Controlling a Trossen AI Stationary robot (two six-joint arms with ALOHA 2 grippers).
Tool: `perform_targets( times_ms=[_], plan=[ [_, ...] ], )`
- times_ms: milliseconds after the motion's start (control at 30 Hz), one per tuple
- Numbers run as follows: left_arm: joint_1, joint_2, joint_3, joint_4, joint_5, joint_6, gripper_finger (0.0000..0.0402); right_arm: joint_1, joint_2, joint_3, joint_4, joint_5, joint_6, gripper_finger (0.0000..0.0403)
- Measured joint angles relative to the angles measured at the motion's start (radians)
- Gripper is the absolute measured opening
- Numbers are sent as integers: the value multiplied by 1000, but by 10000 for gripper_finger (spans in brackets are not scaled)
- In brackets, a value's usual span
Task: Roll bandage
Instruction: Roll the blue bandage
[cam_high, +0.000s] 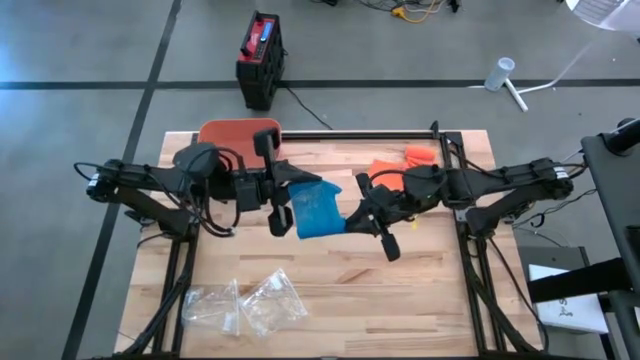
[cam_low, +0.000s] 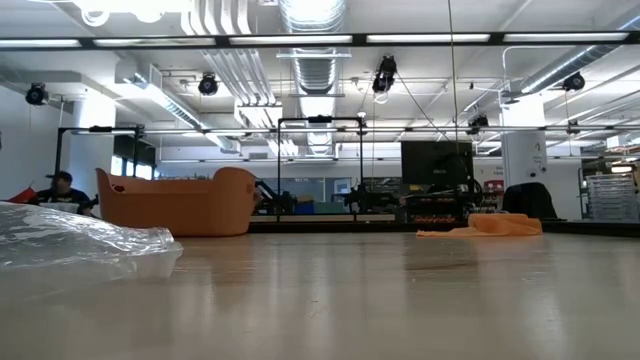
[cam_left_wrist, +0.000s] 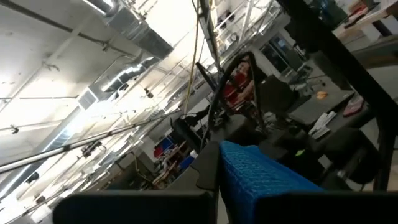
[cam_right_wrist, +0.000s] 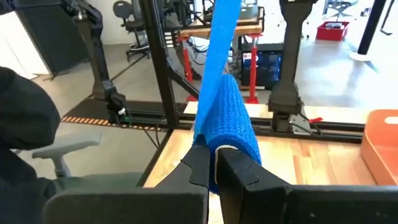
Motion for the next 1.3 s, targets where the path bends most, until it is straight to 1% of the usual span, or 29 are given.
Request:
perform_targets(
  times_ms=[167,267,367,467,667,733,867,1000,1100,1300],
  plan=[
    [1,0,-2,-2,-13,7,0,0,15,2,0,-3,-3,3],
    [1,0,-4,-18,-81,23,0,6,14,7,-1,-19,-39,3],
    [3,-8,-3,-76,-157,36,0,27,0,12,-4,-56,-94,3],
    [15,-15,-6,-139,-198,33,0,55,-12,27,9,-76,-152,3],
    [21,-18,-17,-310,-205,-62,0,105,-36,40,63,-79,-246,3],
    [21,-18,-22,-344,-191,-103,0,112,-41,45,98,-79,-274,3],
    [22,-18,-49,-389,-89,-174,0,113,-46,55,155,-80,-317,3],
    [19,-18,-104,-392,9,-225,0,113,-50,56,186,7,-351,3],
    [10,-18,-133,-378,34,-256,0,112,-55,56,188,86,-379,3],
    [-14,-18,-161,-341,41,-299,0,113,-57,56,195,159,-413,3]
  ],
)
